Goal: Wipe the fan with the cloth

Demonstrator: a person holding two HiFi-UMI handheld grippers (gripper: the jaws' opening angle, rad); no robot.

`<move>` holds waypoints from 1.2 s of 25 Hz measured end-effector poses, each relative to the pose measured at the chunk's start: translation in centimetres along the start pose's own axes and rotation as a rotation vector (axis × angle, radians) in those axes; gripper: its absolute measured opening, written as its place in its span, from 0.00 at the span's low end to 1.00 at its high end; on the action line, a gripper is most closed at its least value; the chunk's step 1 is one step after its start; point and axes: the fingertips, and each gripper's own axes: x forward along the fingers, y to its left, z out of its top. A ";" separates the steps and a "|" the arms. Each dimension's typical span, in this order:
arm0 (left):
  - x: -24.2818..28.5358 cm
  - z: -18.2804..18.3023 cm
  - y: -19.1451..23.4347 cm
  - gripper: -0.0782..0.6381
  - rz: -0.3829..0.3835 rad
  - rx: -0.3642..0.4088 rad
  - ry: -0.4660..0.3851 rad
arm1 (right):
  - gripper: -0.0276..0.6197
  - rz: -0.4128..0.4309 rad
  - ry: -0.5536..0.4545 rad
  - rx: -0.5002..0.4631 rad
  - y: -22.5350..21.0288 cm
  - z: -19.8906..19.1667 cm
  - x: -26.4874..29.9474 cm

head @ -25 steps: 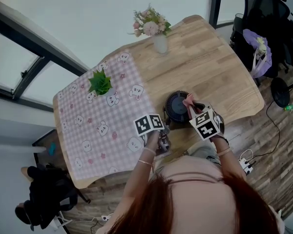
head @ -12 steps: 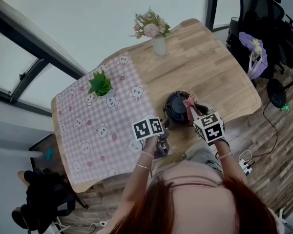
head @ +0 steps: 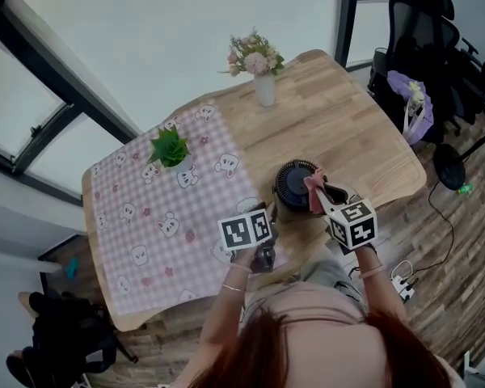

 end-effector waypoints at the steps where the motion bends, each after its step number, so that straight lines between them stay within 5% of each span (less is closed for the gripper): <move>1: -0.3 0.1 -0.1 0.25 0.002 0.026 -0.011 | 0.08 0.003 -0.010 0.019 0.2 0.2 -0.2; 6: -1.3 0.7 -1.1 0.22 0.008 0.126 -0.065 | 0.08 0.004 -0.044 0.069 1.1 1.3 -1.4; 13: -2.8 2.4 -3.5 0.20 -0.016 0.188 -0.175 | 0.08 -0.025 -0.061 0.017 2.2 2.4 -2.3; 22: -4.8 4.0 -6.6 0.16 0.066 0.358 -0.291 | 0.08 -0.023 -0.097 0.021 1.6 3.3 -3.8; 30: -7.8 4.6 -10.2 0.15 0.075 0.390 -0.402 | 0.08 0.030 -0.210 0.036 1.9 5.6 -7.5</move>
